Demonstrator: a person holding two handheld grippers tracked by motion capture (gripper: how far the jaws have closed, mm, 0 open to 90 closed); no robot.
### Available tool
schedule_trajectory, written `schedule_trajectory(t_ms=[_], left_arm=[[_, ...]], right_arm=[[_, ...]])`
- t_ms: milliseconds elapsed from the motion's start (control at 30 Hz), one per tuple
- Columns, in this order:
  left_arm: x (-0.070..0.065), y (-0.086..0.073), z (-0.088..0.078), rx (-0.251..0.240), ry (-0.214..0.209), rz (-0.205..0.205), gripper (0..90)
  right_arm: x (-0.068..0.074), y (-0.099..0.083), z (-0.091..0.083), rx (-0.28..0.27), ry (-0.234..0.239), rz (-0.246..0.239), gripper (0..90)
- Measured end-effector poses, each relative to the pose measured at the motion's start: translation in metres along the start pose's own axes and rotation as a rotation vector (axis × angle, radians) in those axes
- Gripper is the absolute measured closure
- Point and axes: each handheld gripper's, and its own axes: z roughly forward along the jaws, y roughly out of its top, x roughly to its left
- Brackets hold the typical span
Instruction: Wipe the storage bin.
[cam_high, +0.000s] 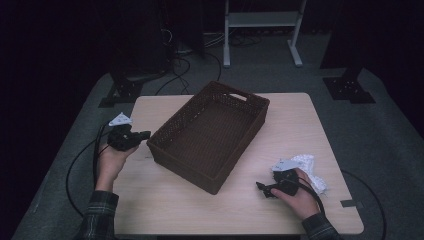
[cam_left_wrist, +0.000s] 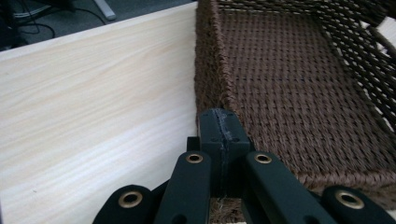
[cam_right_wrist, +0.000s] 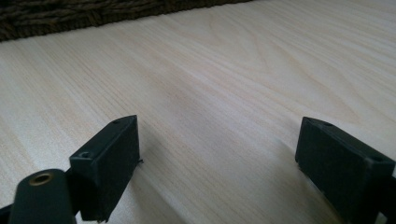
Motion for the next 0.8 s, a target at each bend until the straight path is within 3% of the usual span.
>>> schedule_trajectory(t_ms=[500,800], left_arm=[[-0.045,-0.014,-0.006,0.002,-0.076,0.05,89.9],[-0.065,-0.018,-0.005,-0.013,-0.129,0.072,89.9]], right_arm=[[0.0,0.0,0.0,0.001,-0.003,-0.001,13.0],[0.0,0.0,0.0,0.0,-0.004,-0.003,13.0]])
